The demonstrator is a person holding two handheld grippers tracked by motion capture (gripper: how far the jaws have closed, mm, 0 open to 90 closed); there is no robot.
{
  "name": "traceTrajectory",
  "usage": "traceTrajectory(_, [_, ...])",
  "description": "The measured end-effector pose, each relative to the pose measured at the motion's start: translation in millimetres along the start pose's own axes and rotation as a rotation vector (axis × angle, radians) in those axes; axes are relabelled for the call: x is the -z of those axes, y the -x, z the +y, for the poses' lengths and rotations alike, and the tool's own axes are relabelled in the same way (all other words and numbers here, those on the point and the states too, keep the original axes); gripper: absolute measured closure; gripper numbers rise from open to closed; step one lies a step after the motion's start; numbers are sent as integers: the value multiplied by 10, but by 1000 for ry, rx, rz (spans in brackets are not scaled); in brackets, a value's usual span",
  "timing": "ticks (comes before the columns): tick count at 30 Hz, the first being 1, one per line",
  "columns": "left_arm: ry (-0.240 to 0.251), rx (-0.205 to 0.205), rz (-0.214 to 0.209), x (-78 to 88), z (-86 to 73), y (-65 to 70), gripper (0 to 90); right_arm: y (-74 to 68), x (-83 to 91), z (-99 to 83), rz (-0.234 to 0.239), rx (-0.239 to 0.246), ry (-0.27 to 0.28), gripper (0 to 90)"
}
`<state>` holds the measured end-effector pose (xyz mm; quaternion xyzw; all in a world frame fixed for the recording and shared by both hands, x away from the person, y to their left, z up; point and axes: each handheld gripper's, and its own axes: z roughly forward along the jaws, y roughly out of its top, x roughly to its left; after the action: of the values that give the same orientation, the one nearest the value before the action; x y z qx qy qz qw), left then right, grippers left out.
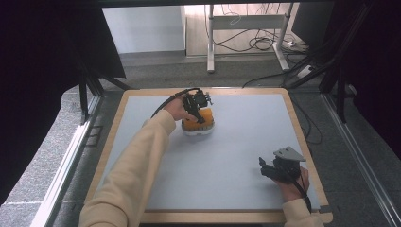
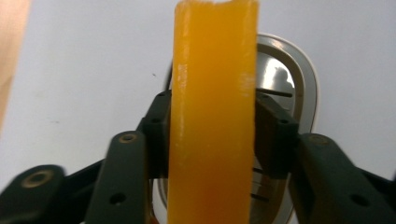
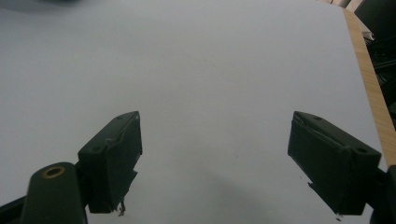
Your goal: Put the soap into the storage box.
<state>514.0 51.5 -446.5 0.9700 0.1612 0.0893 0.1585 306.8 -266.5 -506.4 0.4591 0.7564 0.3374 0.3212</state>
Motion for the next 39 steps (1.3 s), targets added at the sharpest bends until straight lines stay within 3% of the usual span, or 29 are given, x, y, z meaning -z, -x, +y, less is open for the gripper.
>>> traceTrajectory(2, [6,-1,46,51,3,5,459,-2,-1,0,0,1,-1,180])
traceTrajectory(4, [11,-2,66,97,0,7,396,-2,-3,0,-1,1,-2,180])
traceTrajectory(8, [24,37,116,172,-11,10,302,-2,-2,0,-3,2,-2,180])
traceTrajectory(11, [58,55,123,249,-25,18,284,-6,-4,-1,-2,4,-4,180])
traceTrajectory(18, [94,54,133,355,-75,94,249,-5,1,0,-2,3,-2,180])
traceTrajectory(21, [96,51,133,418,-117,156,241,-2,1,0,-3,2,-2,180])
traceTrajectory(24, [102,74,150,498,-177,228,220,-4,-2,-2,0,2,-3,179])
traceTrajectory(30, [161,127,138,713,-432,386,195,-7,-1,-6,-6,2,-6,179])
traceTrajectory(33, [228,187,145,807,-655,499,192,-16,7,-3,-12,3,-5,179])
traceTrajectory(39, [286,252,139,906,-1064,763,189,-39,8,-2,-12,9,-8,179])
